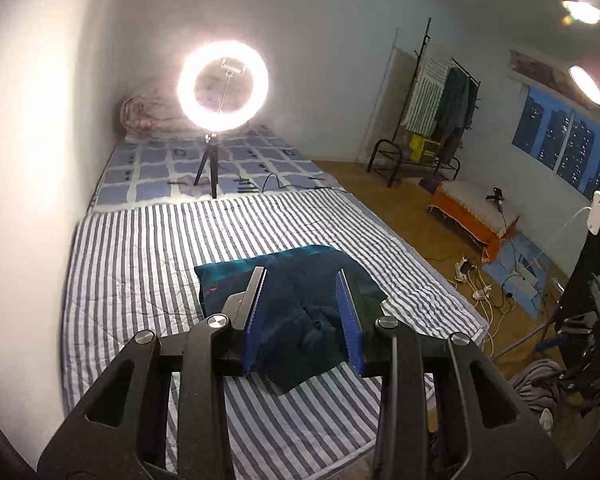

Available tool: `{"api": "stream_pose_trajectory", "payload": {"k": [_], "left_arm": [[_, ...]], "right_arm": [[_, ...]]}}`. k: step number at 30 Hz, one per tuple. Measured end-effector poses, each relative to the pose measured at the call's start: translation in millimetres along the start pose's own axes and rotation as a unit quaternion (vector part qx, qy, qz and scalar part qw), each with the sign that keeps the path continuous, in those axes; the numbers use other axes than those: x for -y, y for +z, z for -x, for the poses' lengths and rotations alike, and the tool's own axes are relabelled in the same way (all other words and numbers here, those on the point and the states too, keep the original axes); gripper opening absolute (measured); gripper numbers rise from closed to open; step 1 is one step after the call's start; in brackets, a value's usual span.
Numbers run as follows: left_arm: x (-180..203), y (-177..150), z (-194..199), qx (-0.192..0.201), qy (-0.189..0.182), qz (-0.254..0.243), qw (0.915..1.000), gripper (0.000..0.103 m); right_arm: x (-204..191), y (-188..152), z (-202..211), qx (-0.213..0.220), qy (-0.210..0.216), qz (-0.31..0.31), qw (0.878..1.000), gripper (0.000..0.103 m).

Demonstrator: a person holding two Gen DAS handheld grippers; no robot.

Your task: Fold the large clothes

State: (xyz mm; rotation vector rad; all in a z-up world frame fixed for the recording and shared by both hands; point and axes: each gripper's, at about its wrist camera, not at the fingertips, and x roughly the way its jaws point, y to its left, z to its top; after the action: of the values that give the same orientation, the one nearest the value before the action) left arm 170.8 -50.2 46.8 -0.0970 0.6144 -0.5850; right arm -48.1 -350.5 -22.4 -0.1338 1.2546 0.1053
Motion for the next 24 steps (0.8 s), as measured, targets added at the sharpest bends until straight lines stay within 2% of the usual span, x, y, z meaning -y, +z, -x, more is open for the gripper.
{"api": "stream_pose_trajectory", "payload": {"k": [2,4,7,8,10,12,13,16,19,22,24], "left_arm": [[-8,-2,-15,-0.007,0.007,0.011,0.9999,0.035],[-16,-1,-35,-0.016,0.014,0.019,0.9996,0.035],[-24,-2,-62,-0.02,0.023,0.036,0.9989,0.035],[-26,-2,-70,-0.022,0.025,0.039,0.9987,0.035],[-28,0,-88,-0.029,0.032,0.042,0.9982,0.035],[-30,4,-109,-0.04,0.036,0.039,0.9978,0.035],[-30,7,-121,-0.047,0.038,0.035,0.9976,0.035],[-30,14,-155,-0.067,0.042,0.027,0.9965,0.035],[-31,20,-187,-0.086,0.045,0.03,0.9948,0.035],[-33,23,-224,-0.108,0.044,0.027,0.9928,0.035],[-34,22,-246,-0.12,0.045,0.024,0.9914,0.035]], "right_arm": [[4,2,-2,0.014,-0.042,0.012,0.999,0.07],[9,15,0,0.052,-0.045,0.01,0.998,0.07],[14,44,-2,0.148,-0.062,0.019,0.987,0.07],[12,44,2,0.17,-0.065,0.026,0.983,0.07],[14,68,-8,0.224,-0.062,0.042,0.972,0.07],[24,97,-23,0.246,-0.048,0.04,0.967,0.066],[28,112,-30,0.253,-0.038,0.034,0.966,0.054],[41,172,-61,0.252,0.028,-0.001,0.967,0.038],[52,221,-92,0.248,0.076,-0.026,0.965,0.035],[53,261,-121,0.232,0.099,-0.027,0.967,0.032],[52,287,-141,0.217,0.099,-0.018,0.971,0.03]]}}
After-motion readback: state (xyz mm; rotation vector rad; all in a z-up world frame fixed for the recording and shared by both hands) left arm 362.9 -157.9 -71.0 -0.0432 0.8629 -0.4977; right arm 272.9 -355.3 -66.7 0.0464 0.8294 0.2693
